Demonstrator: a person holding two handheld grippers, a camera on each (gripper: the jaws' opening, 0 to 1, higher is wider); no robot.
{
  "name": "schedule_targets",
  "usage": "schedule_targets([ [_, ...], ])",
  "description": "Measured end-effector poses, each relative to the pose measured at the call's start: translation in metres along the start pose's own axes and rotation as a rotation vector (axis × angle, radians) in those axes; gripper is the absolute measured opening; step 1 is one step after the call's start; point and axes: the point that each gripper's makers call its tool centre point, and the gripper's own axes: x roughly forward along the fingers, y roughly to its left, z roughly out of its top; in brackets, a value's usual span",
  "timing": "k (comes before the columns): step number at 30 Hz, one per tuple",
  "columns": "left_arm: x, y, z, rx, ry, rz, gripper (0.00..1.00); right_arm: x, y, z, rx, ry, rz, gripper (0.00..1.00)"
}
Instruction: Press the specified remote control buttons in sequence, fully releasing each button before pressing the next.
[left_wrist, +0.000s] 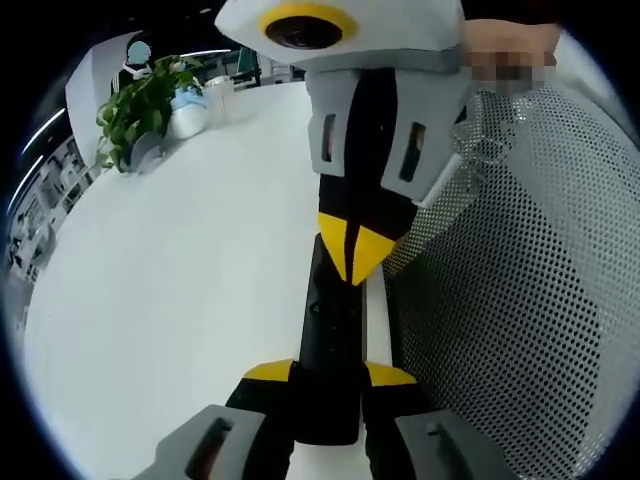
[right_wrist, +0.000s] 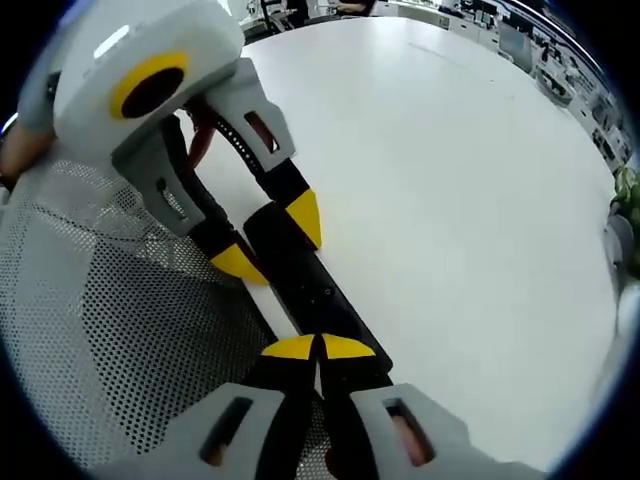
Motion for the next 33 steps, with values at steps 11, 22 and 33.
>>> schedule_targets([
  [11, 0.000, 0.000, 0.000, 0.001, 0.001, 0.002, 0.25, -0.003, -0.006, 0.006, -0.037, -0.029, -0.045, 0.00],
  [22, 0.000, 0.000, 0.000, 0.003, 0.002, 0.000, 0.25, -0.002, -0.008, 0.010, -0.062, -0.039, -0.063, 0.00],
  [33, 0.000, 0.001, 0.000, 0.001, 0.000, 0.001, 0.25, 0.002, -0.009, 0.010, -0.049, -0.046, -0.063, 0.00],
])
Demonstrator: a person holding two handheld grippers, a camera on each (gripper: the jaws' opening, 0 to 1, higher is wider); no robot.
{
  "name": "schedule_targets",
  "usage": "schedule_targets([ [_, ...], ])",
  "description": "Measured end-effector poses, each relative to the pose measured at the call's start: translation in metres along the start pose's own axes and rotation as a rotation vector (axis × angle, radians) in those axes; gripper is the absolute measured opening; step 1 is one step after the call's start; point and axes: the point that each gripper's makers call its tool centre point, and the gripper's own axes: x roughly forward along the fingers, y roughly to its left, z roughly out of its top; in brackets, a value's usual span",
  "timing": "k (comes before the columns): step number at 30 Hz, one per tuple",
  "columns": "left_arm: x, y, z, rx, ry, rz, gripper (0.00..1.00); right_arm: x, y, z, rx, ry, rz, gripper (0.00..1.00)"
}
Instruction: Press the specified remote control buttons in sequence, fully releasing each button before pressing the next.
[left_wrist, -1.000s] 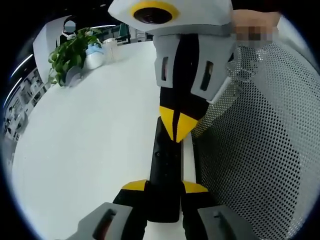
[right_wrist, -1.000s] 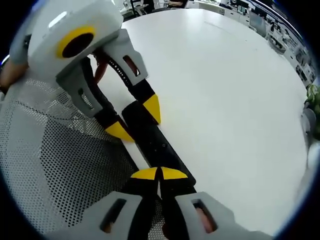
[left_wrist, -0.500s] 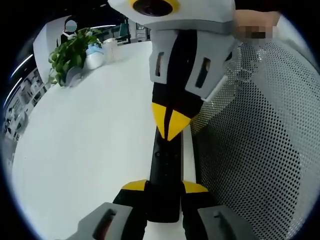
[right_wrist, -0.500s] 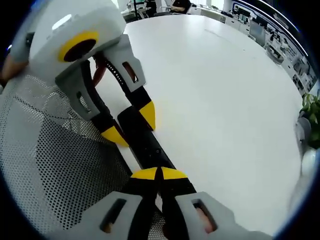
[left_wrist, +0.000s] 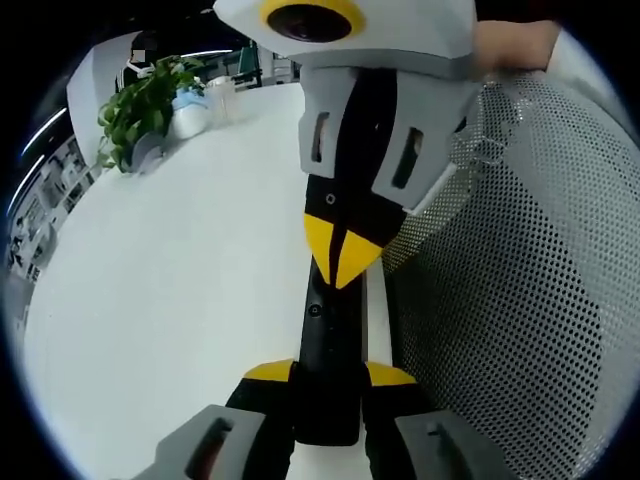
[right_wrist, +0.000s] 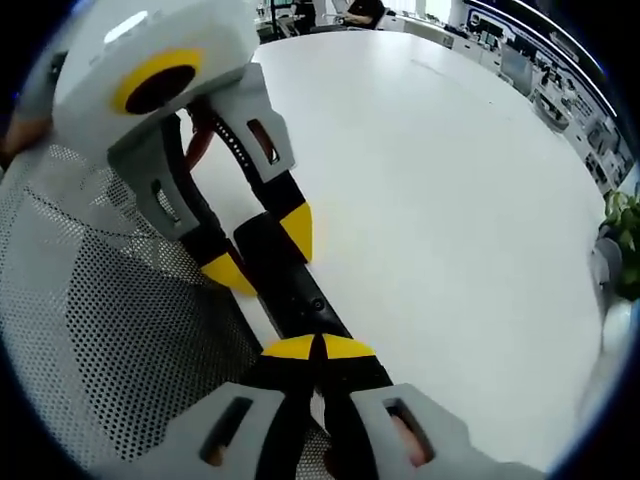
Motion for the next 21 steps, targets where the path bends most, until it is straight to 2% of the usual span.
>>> schedule_targets([
  [21, -0.0004, -0.0005, 0.0007, -0.002, -0.005, -0.002, 0.25, 0.0001, -0.0001, -0.0003, 0.023, -0.010, 0.016, 0.00],
])
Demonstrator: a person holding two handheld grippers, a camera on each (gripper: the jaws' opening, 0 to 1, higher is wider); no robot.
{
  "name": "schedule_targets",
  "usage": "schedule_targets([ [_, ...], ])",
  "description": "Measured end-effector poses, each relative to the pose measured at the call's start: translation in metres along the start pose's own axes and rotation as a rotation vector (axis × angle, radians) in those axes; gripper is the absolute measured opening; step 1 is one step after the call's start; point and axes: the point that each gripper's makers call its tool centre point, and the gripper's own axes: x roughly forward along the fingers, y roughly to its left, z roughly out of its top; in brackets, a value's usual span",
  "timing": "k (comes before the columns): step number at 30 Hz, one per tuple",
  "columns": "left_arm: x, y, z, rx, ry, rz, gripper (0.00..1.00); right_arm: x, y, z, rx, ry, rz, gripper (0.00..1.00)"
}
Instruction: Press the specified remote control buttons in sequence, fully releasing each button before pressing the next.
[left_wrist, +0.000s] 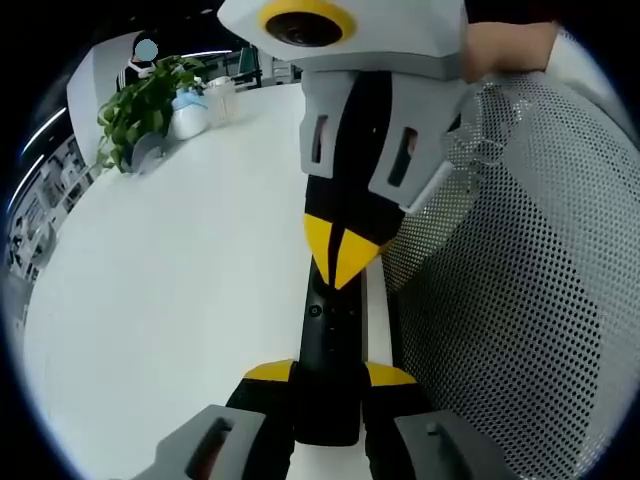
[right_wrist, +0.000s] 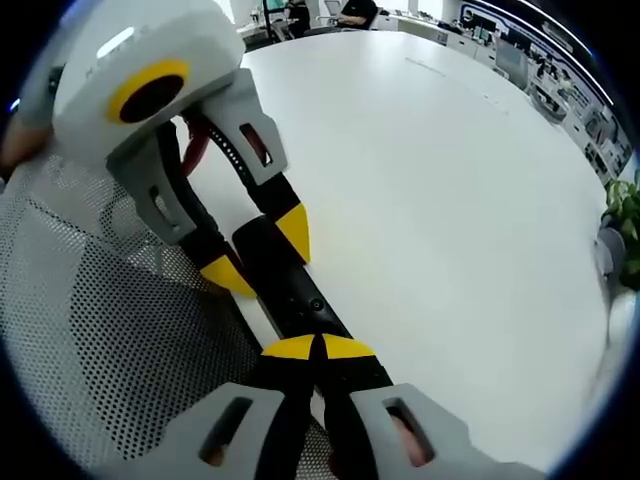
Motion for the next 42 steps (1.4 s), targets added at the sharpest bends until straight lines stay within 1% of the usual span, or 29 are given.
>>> schedule_targets([
  [5, 0.000, 0.000, 0.000, 0.002, 0.001, 0.000, 0.25, 0.000, 0.000, 0.000, 0.020, -0.003, 0.008, 0.00],
  [14, 0.000, 0.000, 0.000, 0.003, 0.001, 0.000, 0.25, 0.000, 0.000, 0.000, 0.044, 0.011, 0.007, 0.00],
  [23, 0.000, 0.000, 0.000, 0.007, 0.002, 0.000, 0.25, 0.000, 0.000, 0.000, 0.027, 0.023, 0.006, 0.00],
  [28, 0.000, 0.000, -0.001, 0.002, 0.009, 0.002, 0.24, 0.000, 0.000, 0.001, 0.008, 0.018, -0.001, 0.00],
  [31, 0.000, 0.000, 0.000, -0.002, 0.009, 0.003, 0.24, 0.000, -0.001, 0.005, -0.022, 0.002, -0.012, 0.00],
  [36, 0.002, -0.002, 0.002, 0.001, 0.010, 0.002, 0.24, -0.001, 0.001, 0.012, -0.027, -0.028, -0.003, 0.00],
  [42, 0.004, -0.005, 0.005, 0.006, 0.006, -0.007, 0.24, -0.001, 0.001, 0.011, -0.031, -0.028, -0.006, 0.00],
])
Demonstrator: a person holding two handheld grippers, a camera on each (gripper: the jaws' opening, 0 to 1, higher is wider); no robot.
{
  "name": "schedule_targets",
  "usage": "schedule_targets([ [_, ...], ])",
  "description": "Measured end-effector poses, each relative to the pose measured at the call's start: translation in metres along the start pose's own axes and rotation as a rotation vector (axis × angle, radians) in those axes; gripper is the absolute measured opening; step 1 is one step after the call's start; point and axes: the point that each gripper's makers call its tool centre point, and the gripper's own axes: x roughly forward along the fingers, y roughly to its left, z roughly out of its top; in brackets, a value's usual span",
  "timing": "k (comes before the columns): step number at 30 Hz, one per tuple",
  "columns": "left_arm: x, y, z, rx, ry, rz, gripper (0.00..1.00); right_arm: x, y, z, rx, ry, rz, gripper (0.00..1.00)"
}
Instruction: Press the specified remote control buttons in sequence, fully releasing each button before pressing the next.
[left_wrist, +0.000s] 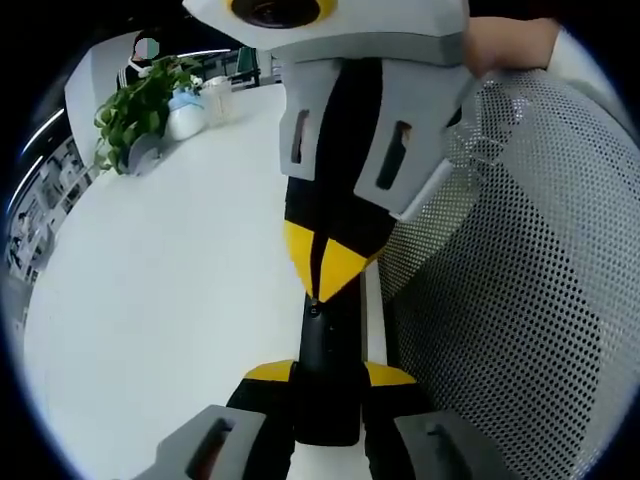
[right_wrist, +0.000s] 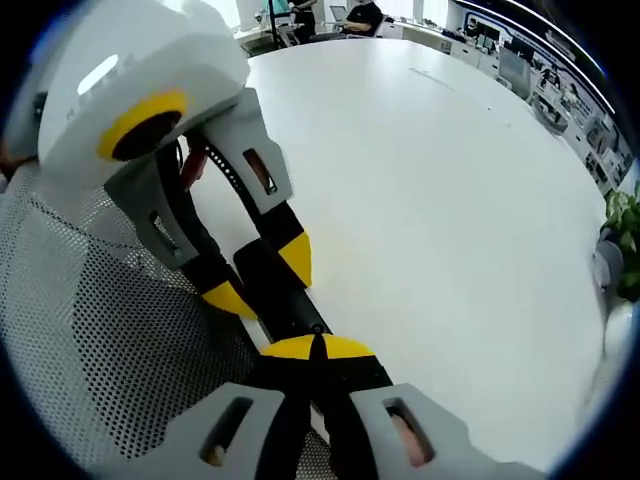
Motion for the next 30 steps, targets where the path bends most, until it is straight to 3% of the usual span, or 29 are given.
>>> schedule_targets([
  [18, 0.0019, -0.0022, 0.0031, 0.004, -0.017, -0.014, 0.24, 0.0067, 0.0008, 0.0002, -0.053, 0.010, -0.012, 0.00],
  [26, 0.0017, -0.0027, 0.0030, 0.010, -0.016, -0.013, 0.24, 0.0072, 0.0000, 0.0011, -0.036, 0.006, -0.021, 0.00],
  [30, 0.0019, -0.0027, 0.0029, 0.016, -0.015, -0.012, 0.24, 0.0088, -0.0047, 0.0003, 0.032, -0.004, -0.027, 0.00],
])
